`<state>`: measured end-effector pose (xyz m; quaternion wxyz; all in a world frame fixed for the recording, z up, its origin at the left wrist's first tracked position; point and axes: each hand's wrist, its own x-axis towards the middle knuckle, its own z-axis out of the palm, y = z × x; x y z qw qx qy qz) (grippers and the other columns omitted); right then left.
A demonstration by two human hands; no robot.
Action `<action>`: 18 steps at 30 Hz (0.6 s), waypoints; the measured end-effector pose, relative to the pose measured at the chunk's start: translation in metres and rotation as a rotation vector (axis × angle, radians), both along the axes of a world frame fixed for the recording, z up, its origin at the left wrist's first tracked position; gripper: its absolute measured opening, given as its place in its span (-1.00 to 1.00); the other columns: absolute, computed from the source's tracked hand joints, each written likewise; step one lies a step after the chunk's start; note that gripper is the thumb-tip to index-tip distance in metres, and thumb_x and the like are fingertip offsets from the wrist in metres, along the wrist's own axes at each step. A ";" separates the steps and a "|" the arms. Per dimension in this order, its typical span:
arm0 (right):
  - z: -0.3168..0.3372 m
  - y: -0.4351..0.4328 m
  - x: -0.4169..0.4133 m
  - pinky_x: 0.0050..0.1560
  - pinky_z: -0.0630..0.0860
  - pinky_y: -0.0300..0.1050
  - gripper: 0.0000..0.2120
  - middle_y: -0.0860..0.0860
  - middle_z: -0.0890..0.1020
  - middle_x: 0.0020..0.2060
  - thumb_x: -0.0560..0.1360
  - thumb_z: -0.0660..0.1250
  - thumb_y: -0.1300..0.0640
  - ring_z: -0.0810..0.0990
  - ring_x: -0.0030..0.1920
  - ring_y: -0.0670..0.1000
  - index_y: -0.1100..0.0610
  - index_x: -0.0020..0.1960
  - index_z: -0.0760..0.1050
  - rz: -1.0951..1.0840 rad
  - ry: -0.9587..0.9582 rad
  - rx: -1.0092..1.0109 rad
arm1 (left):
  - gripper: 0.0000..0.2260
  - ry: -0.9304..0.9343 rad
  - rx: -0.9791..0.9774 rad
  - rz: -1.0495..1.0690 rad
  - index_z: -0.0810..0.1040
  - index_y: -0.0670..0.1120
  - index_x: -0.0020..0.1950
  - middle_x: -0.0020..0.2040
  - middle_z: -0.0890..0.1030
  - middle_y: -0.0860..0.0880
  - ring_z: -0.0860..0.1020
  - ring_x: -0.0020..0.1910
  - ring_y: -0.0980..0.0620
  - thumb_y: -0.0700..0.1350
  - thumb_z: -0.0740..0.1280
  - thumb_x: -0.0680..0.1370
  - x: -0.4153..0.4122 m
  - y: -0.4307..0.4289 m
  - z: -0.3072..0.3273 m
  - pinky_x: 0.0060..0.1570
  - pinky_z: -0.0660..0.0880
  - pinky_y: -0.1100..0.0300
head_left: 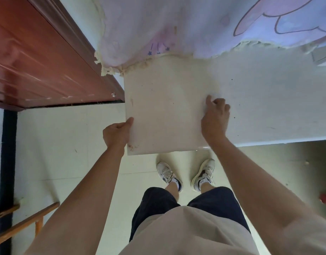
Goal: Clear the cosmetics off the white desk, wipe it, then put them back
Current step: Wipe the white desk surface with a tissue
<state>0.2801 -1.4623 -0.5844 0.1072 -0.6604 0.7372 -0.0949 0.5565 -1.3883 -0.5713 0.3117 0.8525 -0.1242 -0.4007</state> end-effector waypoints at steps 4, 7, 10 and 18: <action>0.002 0.056 0.092 -0.12 0.53 0.06 -0.46 0.15 0.56 -0.01 0.28 0.21 0.39 0.50 -0.12 0.22 0.13 0.21 0.59 0.686 -0.159 0.033 | -0.73 -0.001 0.016 0.011 0.63 -0.05 -0.26 -0.17 0.65 0.01 0.58 -0.20 0.04 0.13 0.55 0.37 -0.001 0.000 0.004 -0.10 0.54 0.18; 0.007 0.051 0.078 -0.08 0.53 0.07 -0.47 0.14 0.56 0.01 0.31 0.29 0.42 0.53 -0.09 0.21 0.11 0.22 0.60 0.713 -0.236 0.017 | -0.73 0.016 0.011 0.012 0.61 -0.06 -0.26 -0.14 0.67 -0.03 0.60 -0.19 0.03 0.11 0.56 0.36 0.000 0.000 0.003 -0.06 0.57 0.14; 0.003 0.026 0.001 0.03 0.53 0.11 -0.51 0.20 0.53 0.09 0.42 0.25 0.40 0.53 0.01 0.26 0.11 0.30 0.56 0.180 -0.285 -0.102 | -0.73 0.022 -0.002 0.021 0.62 -0.06 -0.23 -0.12 0.68 -0.03 0.63 -0.13 0.00 0.10 0.57 0.36 0.000 0.001 0.002 0.00 0.58 0.10; -0.016 0.061 -0.046 0.02 0.39 0.11 -0.51 0.26 0.45 0.13 0.49 0.13 0.38 0.46 0.03 0.26 0.20 0.41 0.38 -0.225 -0.003 -0.064 | -0.80 0.011 -0.002 -0.074 0.62 -0.06 -0.29 -0.19 0.67 -0.03 0.63 -0.15 -0.02 0.00 0.44 0.48 0.002 0.008 0.011 0.07 0.61 -0.06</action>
